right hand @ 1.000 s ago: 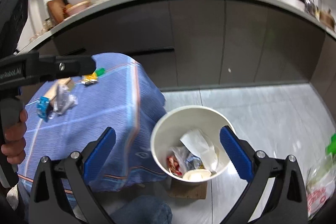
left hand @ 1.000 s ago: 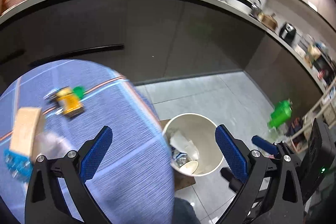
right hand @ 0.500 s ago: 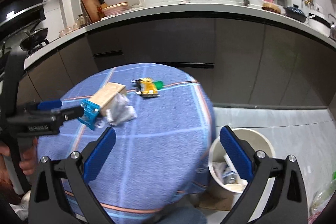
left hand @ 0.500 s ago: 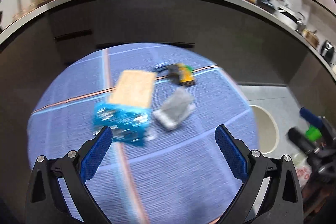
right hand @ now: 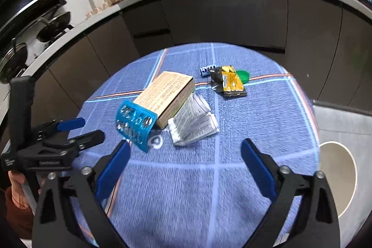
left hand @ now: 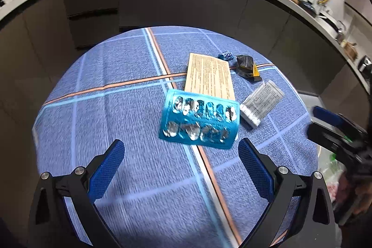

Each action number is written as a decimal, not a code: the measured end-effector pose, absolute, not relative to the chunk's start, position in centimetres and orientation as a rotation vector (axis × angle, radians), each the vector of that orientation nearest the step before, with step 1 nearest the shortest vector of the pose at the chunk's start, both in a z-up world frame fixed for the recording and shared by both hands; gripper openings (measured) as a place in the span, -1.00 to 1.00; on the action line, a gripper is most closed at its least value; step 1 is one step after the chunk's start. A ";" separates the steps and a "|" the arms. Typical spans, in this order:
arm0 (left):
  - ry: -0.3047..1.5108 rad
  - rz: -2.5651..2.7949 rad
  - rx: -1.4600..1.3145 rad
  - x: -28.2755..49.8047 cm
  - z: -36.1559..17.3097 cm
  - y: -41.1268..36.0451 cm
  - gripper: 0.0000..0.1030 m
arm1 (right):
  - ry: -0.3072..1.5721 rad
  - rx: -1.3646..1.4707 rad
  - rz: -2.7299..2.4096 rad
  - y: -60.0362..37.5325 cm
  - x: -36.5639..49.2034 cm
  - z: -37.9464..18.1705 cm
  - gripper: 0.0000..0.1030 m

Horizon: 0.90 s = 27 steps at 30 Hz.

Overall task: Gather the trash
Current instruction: 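Move both tools back over the table toward the blister pack, then grasp the blue blister pack with the left gripper while the right grasps the white leaflet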

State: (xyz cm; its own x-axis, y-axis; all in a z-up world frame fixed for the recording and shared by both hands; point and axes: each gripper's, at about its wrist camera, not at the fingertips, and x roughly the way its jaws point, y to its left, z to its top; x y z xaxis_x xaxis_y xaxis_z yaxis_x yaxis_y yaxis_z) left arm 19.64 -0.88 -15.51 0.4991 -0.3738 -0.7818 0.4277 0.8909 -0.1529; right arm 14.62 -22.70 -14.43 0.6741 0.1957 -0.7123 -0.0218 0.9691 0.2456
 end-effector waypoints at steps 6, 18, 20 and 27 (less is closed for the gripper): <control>0.978 -0.586 0.031 23.8 -17.3 -0.2 0.83 | 0.874 0.240 0.091 -21.9 17.8 -16.5 0.58; 1.066 -0.776 -0.083 28.6 -19.9 -1.1 0.29 | 0.883 0.224 0.069 -20.9 20.0 -17.8 -0.01; 1.062 -0.796 -0.050 27.9 -19.8 -1.7 0.07 | 0.892 0.225 0.074 -20.9 20.0 -18.1 -0.46; 1.052 -0.848 -0.009 25.3 -18.8 -3.1 -0.43 | 0.863 0.205 0.092 -21.1 18.1 -17.8 -0.86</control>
